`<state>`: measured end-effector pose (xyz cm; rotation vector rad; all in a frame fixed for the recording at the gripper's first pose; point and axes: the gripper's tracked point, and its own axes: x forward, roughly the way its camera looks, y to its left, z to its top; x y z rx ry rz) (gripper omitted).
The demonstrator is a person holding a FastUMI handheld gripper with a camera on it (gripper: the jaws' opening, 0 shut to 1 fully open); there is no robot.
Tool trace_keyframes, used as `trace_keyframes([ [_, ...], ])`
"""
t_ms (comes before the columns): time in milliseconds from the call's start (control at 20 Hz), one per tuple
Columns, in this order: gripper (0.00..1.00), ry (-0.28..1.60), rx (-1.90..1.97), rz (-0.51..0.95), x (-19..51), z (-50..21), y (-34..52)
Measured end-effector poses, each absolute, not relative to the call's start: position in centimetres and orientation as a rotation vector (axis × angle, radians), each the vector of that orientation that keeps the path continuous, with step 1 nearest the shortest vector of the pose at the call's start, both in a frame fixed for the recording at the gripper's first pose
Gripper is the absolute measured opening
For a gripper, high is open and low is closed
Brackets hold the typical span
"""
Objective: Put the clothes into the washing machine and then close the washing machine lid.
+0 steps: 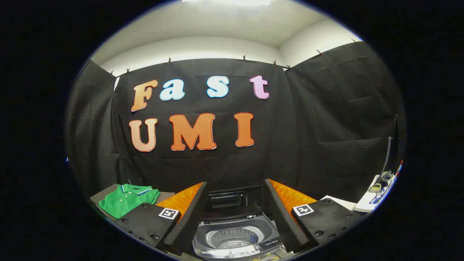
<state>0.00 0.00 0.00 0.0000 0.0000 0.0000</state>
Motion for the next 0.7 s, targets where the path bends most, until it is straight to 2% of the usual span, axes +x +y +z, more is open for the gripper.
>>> trace_keyframes([
  [700, 0.99, 0.002, -0.008, 0.000, -0.93, -0.05, 0.62],
])
